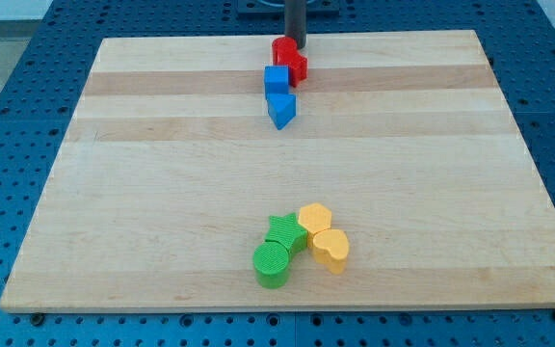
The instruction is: Push the red star into blue cube
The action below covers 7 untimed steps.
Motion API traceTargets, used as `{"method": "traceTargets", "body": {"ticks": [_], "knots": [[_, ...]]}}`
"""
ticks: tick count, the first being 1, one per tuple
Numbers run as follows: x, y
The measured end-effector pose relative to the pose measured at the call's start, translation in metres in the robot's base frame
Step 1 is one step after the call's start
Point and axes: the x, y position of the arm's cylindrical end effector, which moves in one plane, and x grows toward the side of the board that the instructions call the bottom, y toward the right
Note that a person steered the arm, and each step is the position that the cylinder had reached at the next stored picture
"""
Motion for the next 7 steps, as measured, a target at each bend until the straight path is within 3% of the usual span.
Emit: {"method": "traceTargets", "body": {"ticks": [3,6,7], "knots": [[0.043,0.002],[0.058,0.002],[0.031,0.001]]}}
